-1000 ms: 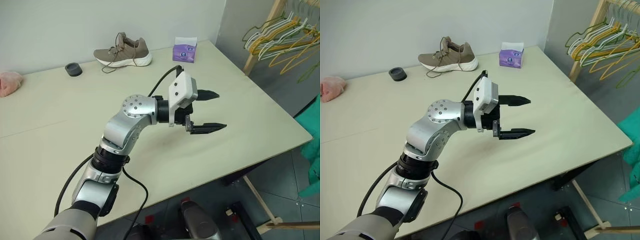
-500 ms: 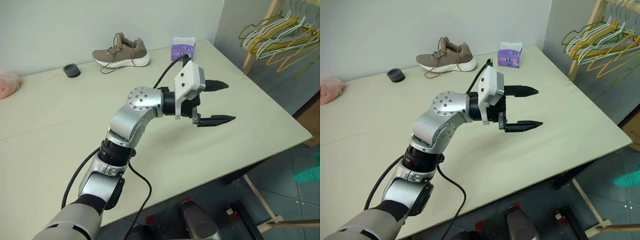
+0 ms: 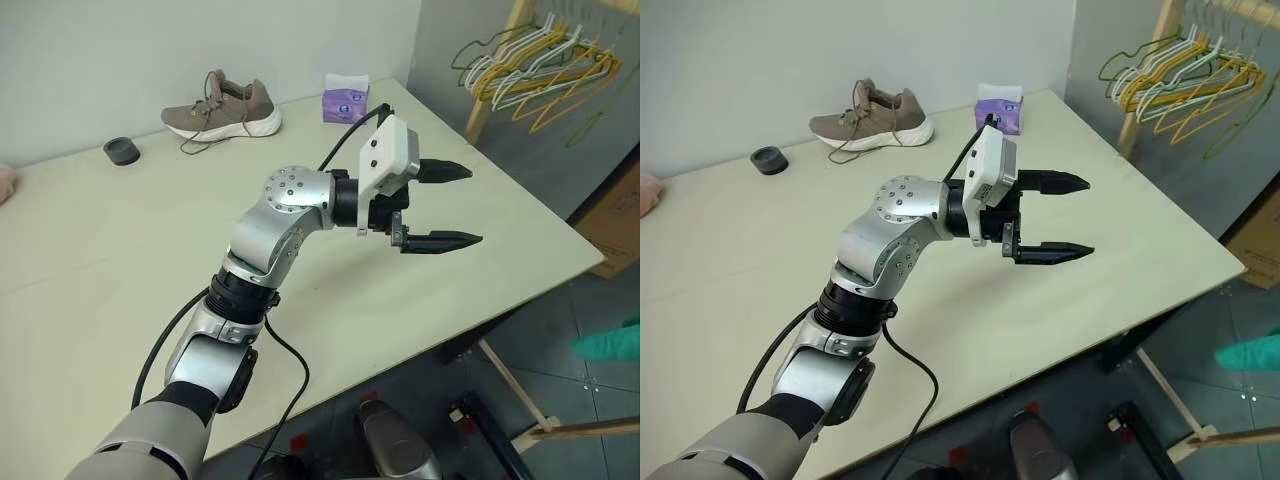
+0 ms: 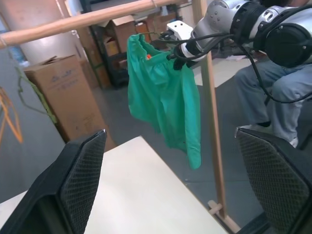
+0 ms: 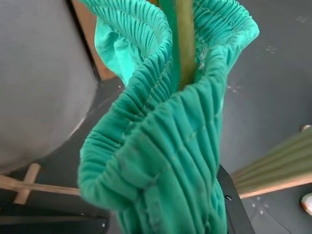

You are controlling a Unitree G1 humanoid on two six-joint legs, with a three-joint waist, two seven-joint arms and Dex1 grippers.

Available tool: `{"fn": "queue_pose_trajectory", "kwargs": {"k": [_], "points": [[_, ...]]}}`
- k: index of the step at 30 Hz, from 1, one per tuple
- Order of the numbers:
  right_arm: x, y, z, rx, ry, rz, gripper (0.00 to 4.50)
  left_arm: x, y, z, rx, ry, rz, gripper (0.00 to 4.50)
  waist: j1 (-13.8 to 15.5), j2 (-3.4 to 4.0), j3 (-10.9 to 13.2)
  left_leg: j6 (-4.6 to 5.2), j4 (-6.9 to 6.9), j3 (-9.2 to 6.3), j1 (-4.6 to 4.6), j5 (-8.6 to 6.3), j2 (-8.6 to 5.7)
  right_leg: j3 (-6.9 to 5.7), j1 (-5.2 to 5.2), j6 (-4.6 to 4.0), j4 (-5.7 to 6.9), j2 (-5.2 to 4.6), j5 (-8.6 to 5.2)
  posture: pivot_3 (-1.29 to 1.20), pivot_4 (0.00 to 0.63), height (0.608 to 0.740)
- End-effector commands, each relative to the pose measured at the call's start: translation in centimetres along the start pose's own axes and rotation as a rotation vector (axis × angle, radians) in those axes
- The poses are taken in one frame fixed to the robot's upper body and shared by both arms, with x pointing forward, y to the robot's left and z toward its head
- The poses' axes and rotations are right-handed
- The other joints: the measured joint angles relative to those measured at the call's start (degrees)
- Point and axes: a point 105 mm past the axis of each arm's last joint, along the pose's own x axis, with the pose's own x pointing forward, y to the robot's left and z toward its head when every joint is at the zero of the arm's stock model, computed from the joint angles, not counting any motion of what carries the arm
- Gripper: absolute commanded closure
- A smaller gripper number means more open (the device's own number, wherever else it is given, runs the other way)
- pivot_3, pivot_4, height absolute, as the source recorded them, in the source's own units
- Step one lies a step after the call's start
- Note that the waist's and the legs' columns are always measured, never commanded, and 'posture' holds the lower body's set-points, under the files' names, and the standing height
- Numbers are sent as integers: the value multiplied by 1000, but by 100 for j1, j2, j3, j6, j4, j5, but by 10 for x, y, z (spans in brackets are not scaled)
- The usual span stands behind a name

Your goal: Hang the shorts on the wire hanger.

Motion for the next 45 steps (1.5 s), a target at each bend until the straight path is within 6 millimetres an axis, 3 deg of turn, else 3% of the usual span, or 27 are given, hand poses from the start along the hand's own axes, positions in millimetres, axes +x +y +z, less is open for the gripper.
{"fn": "queue_pose_trajectory", "kwargs": {"k": [1,12,16,26,34,41,45], "points": [[-3,8,10,10,-28,46,4500,5,-2,16,36,-33,-45,22,-29,-2,0,0,0,1,0,0,0,1,0,2,-1,0,1,-421,119,740],[-10,33,19,19,-81,155,4500,6,-5,22,-6,-59,-79,22,-86,0,-1,1,2,13,7,-1,0,16,0,11,1,1,5,-413,118,740],[-16,40,24,44,-110,185,3515,6,-7,22,-23,-61,-86,0,-99,7,-5,1,2,15,9,-1,0,19,0,11,6,1,5,-410,115,740],[-33,39,39,125,-197,149,77,4,-10,20,-30,-59,-93,0,-96,14,-9,1,3,14,10,-1,1,19,0,12,11,1,5,-408,112,740],[-46,37,55,101,-337,81,7,4,-11,19,-26,-57,-92,0,-96,18,-11,1,3,14,11,-1,0,20,0,12,11,2,5,-409,114,740],[-69,27,86,-75,-623,-82,7,4,-11,18,-26,-54,-91,0,-74,20,-13,1,3,15,11,-1,0,22,-1,13,12,2,4,-408,115,740],[-79,36,94,-145,-735,-91,7,4,-12,17,-28,-51,-90,0,-77,21,-14,1,3,16,13,-1,0,23,-1,13,13,2,4,-404,116,740]]}}
